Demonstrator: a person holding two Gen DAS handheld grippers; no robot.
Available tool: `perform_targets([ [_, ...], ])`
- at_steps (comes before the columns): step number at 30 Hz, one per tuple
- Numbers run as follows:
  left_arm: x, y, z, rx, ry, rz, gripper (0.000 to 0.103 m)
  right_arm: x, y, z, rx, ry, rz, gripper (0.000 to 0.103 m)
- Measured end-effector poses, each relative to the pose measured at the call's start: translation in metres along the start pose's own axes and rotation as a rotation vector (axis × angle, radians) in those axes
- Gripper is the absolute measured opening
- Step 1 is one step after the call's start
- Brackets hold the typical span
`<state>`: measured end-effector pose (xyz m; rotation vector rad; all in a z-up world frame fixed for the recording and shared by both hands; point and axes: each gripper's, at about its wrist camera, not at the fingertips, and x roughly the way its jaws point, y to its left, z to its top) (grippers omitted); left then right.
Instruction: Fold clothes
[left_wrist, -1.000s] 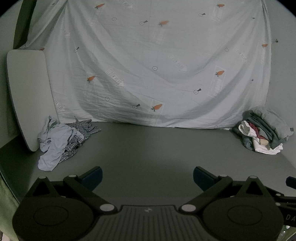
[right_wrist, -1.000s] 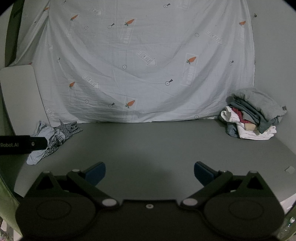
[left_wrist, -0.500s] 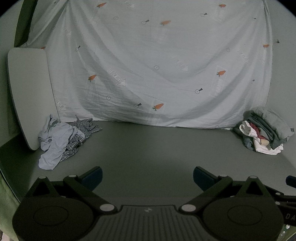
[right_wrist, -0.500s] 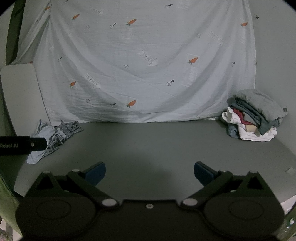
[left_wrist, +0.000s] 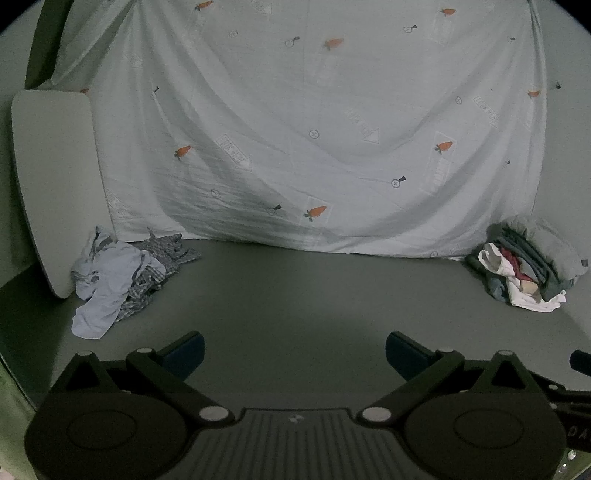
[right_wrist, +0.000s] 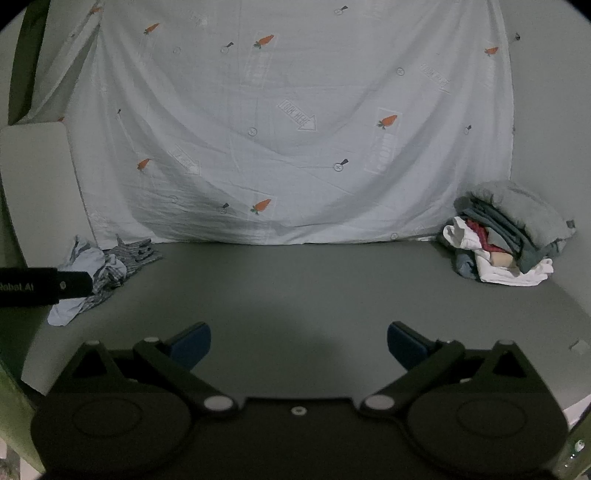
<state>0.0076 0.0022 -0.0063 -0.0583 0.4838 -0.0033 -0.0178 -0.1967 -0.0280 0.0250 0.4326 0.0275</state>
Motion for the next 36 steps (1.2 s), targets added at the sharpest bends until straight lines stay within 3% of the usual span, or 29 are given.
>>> perform_targets([
  [10, 0.032, -0.005, 0.005, -0.025, 0.038, -0.048, 0.103, 0.017, -0.015, 0.000, 0.064, 0.007, -0.028, 0.103],
  [15, 0.062, -0.011, 0.017, -0.066, 0.042, -0.037, 0.103, 0.057, -0.042, 0.013, 0.147, 0.004, -0.011, 0.103],
  [20, 0.105, -0.006, 0.034, -0.108, 0.086, 0.004, 0.103, 0.117, -0.058, 0.024, 0.279, 0.027, 0.078, 0.103],
  [28, 0.159, 0.035, 0.070, -0.212, 0.155, 0.128, 0.103, 0.247, -0.058, 0.043, 0.625, 0.273, 0.381, 0.103],
  [32, 0.175, 0.061, 0.067, -0.280, 0.206, 0.182, 0.103, 0.306, -0.051, 0.025, 0.873, 0.438, 0.513, 0.103],
  [36, 0.191, 0.099, 0.058, -0.371, 0.265, 0.227, 0.103, 0.348, -0.036, -0.005, 1.141, 0.578, 0.575, 0.103],
])
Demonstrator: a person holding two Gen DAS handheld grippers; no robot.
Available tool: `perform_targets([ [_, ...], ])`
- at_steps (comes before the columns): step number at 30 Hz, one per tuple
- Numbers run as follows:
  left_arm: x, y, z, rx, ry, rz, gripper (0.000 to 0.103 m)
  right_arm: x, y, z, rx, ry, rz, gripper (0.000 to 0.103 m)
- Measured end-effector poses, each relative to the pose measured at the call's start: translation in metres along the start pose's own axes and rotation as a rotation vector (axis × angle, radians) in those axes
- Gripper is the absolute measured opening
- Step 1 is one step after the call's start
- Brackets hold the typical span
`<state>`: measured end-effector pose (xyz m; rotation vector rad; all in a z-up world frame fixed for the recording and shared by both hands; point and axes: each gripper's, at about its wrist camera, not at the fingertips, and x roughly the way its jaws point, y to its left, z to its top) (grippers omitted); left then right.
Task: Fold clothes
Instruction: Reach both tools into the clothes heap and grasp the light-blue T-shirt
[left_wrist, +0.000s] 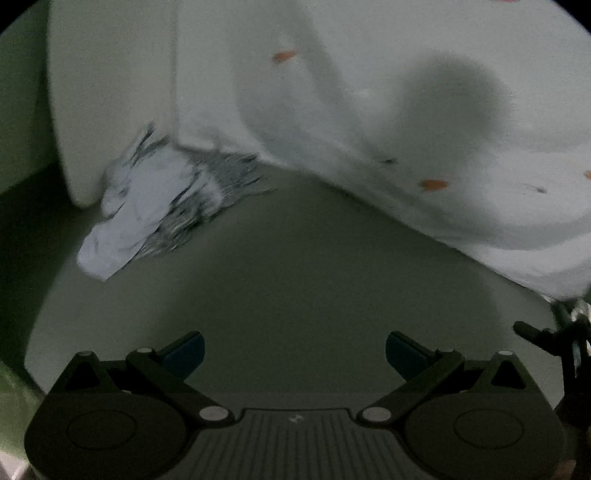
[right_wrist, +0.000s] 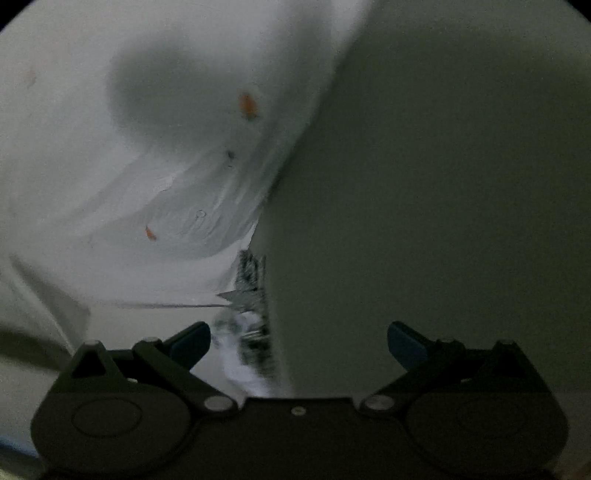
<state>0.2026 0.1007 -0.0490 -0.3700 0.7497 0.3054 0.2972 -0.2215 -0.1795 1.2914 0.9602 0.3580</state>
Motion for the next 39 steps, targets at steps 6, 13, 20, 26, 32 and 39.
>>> perform_targets([
  [6, 0.049, 0.057, 0.041, -0.110, 0.014, 0.017, 0.102, 0.058, -0.022, -0.009, 0.282, 0.028, 0.002, 0.103],
  [13, 0.128, 0.137, 0.114, -0.187, -0.028, 0.052, 0.089, 0.111, 0.003, -0.001, 0.289, -0.028, -0.024, 0.103],
  [20, 0.208, 0.215, 0.172, -0.229, -0.094, 0.121, 0.088, 0.182, 0.022, 0.014, 0.318, -0.048, -0.124, 0.103],
  [26, 0.261, 0.214, 0.189, 0.016, -0.055, 0.182, 0.089, 0.231, 0.032, 0.019, 0.285, -0.034, -0.176, 0.103],
  [32, 0.253, 0.209, 0.194, -0.051, -0.092, 0.104, 0.012, 0.240, 0.028, 0.007, 0.354, -0.009, -0.155, 0.103],
  [39, 0.169, 0.139, 0.212, 0.051, -0.279, -0.124, 0.006, 0.195, 0.023, 0.012, 0.352, -0.013, -0.114, 0.103],
])
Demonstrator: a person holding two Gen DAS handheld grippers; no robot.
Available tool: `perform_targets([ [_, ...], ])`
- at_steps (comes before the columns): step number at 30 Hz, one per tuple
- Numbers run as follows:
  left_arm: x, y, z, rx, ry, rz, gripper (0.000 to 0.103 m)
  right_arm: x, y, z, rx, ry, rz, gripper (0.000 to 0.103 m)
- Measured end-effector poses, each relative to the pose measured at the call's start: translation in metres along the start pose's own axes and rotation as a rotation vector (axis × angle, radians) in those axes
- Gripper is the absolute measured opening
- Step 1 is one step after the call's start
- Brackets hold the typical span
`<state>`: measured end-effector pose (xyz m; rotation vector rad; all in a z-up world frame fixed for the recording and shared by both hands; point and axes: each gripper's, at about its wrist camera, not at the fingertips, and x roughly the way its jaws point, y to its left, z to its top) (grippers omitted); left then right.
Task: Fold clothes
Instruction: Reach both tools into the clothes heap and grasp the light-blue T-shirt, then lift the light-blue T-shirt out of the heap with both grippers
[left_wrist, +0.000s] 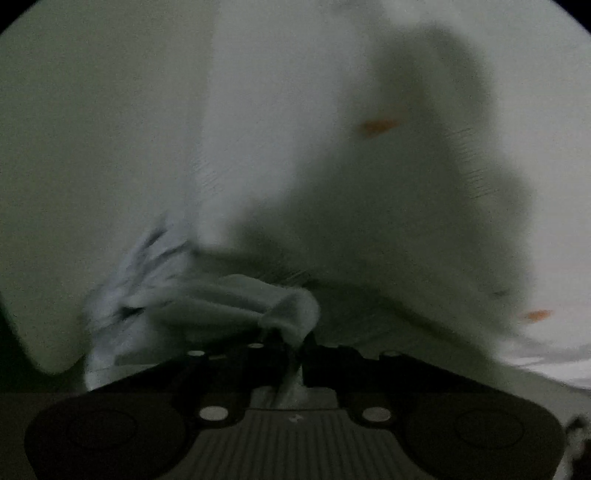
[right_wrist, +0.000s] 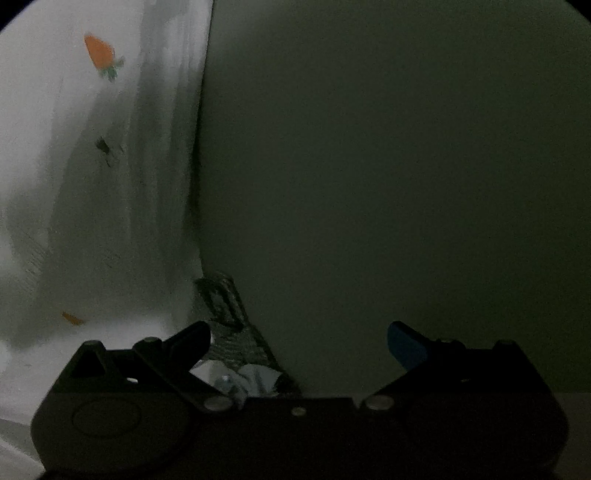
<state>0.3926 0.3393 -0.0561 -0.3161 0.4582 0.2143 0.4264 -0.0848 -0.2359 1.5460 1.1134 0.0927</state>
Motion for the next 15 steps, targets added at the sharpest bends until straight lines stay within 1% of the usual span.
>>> perform_targets([
  [1, -0.012, -0.016, 0.005, 0.006, -0.029, -0.055, 0.003, -0.009, -0.002, 0.003, 0.000, -0.006, 0.015, 0.103],
  [2, -0.024, -0.036, 0.009, 0.008, -0.046, -0.121, 0.003, -0.019, -0.003, 0.007, -0.001, -0.013, 0.033, 0.103],
  [4, -0.048, -0.084, 0.012, 0.040, -0.076, -0.180, 0.003, -0.050, -0.004, 0.019, -0.004, -0.038, 0.086, 0.103],
  [6, -0.065, -0.132, 0.007, 0.032, -0.079, -0.305, 0.003, -0.084, -0.007, 0.031, -0.010, -0.075, 0.138, 0.103],
  [7, -0.072, -0.157, 0.002, 0.021, -0.067, -0.386, 0.003, -0.106, -0.010, 0.040, -0.017, -0.102, 0.163, 0.103],
  [9, -0.083, -0.212, -0.018, 0.046, -0.037, -0.521, 0.004, -0.147, -0.016, 0.055, -0.030, -0.160, 0.178, 0.103],
  [10, -0.083, -0.240, -0.031, 0.058, 0.009, -0.576, 0.009, -0.167, -0.021, 0.062, -0.037, -0.192, 0.180, 0.103],
  [11, -0.077, -0.270, -0.047, 0.072, 0.091, -0.640, 0.014, -0.193, -0.027, 0.069, -0.045, -0.231, 0.185, 0.103],
  [12, -0.070, -0.291, -0.063, 0.071, 0.168, -0.675, 0.022, -0.214, -0.033, 0.075, -0.052, -0.265, 0.182, 0.103],
  [13, -0.064, -0.306, -0.078, 0.061, 0.241, -0.687, 0.026, -0.231, -0.038, 0.078, -0.058, -0.295, 0.172, 0.103],
  [14, -0.060, -0.317, -0.093, 0.050, 0.309, -0.676, 0.028, -0.249, -0.043, 0.082, -0.063, -0.325, 0.162, 0.103],
  [15, -0.056, -0.325, -0.106, 0.044, 0.367, -0.663, 0.034, -0.266, -0.047, 0.085, -0.069, -0.355, 0.152, 0.103],
])
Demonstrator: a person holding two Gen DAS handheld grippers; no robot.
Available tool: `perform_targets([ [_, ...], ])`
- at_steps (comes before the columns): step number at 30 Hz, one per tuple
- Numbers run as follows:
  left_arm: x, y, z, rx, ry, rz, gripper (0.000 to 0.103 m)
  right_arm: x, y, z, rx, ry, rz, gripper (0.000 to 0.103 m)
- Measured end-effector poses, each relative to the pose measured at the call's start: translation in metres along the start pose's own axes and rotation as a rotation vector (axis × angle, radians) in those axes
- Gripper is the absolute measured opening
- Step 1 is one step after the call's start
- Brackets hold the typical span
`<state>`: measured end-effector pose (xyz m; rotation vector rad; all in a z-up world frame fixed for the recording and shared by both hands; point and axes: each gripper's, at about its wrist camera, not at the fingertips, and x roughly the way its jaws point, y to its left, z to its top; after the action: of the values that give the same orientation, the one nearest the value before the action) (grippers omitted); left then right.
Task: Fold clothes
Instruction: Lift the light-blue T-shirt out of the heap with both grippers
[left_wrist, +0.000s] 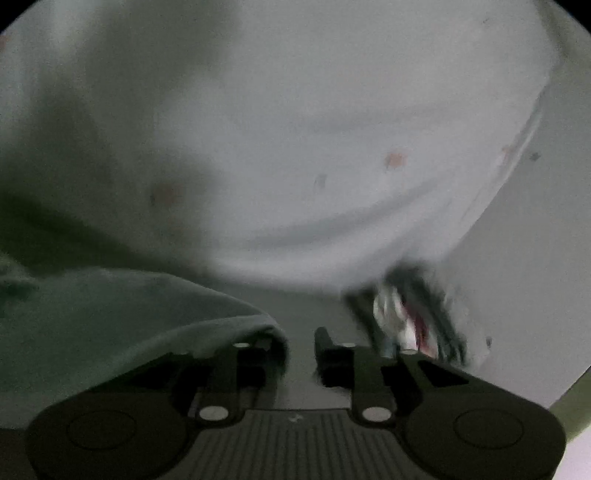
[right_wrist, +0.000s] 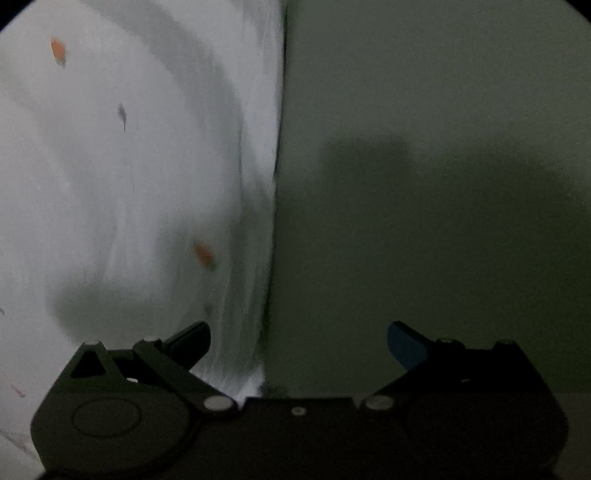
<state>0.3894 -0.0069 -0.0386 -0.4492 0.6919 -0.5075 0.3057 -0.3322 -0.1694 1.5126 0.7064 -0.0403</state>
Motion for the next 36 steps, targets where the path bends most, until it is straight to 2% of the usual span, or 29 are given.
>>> perform_targets([
  [2, 0.008, 0.003, -0.018, -0.012, 0.057, 0.032, 0.038, -0.022, -0.010, 0.012, -0.003, -0.043, -0.014, 0.103],
  [4, -0.001, 0.017, -0.028, -0.017, 0.051, 0.082, 0.043, -0.035, -0.022, 0.022, 0.002, -0.072, -0.024, 0.103],
  [5, -0.006, 0.026, -0.031, -0.025, 0.046, 0.113, 0.045, -0.024, -0.034, 0.025, 0.005, -0.063, -0.030, 0.103],
  [6, -0.012, 0.036, -0.033, -0.038, 0.041, 0.149, 0.049, -0.011, -0.043, 0.027, 0.007, -0.039, -0.032, 0.103],
  [9, -0.031, 0.071, -0.036, -0.111, 0.027, 0.291, 0.049, 0.010, -0.039, 0.027, 0.000, 0.047, -0.031, 0.103],
  [11, -0.041, 0.101, -0.037, -0.175, 0.048, 0.400, 0.049, 0.026, -0.035, 0.024, -0.031, 0.111, -0.023, 0.102],
  [12, -0.044, 0.112, -0.039, -0.215, 0.064, 0.449, 0.049, 0.040, -0.027, 0.021, -0.055, 0.145, -0.026, 0.101],
  [14, -0.054, 0.133, -0.045, -0.305, 0.080, 0.495, 0.051, 0.071, -0.009, 0.013, -0.107, 0.210, -0.031, 0.094],
  [16, -0.065, 0.151, -0.053, -0.413, 0.094, 0.491, 0.057, 0.096, 0.008, 0.004, -0.184, 0.264, -0.044, 0.090],
  [19, -0.074, 0.175, -0.071, -0.599, 0.108, 0.456, 0.059, 0.112, 0.023, -0.007, -0.283, 0.302, -0.073, 0.082],
  [21, -0.075, 0.193, -0.086, -0.731, 0.122, 0.422, 0.059, 0.122, 0.027, -0.010, -0.303, 0.319, -0.095, 0.069],
  [22, -0.074, 0.199, -0.091, -0.779, 0.124, 0.401, 0.059, 0.125, 0.029, -0.010, -0.319, 0.326, -0.099, 0.068],
  [24, -0.073, 0.208, -0.098, -0.850, 0.118, 0.353, 0.059, 0.131, 0.037, -0.012, -0.374, 0.329, -0.117, 0.064],
  [28, -0.064, 0.221, -0.100, -0.964, 0.084, 0.285, 0.065, 0.129, 0.064, -0.020, -0.598, 0.268, -0.180, 0.062],
  [32, -0.051, 0.228, -0.100, -1.021, 0.074, 0.258, 0.068, 0.134, 0.096, -0.028, -0.902, 0.200, -0.207, 0.063],
  [34, -0.047, 0.232, -0.102, -1.063, 0.060, 0.264, 0.069, 0.149, 0.107, -0.034, -1.004, 0.209, -0.220, 0.063],
  [36, -0.046, 0.236, -0.105, -1.122, 0.037, 0.258, 0.072, 0.167, 0.106, -0.038, -1.073, 0.254, -0.243, 0.063],
])
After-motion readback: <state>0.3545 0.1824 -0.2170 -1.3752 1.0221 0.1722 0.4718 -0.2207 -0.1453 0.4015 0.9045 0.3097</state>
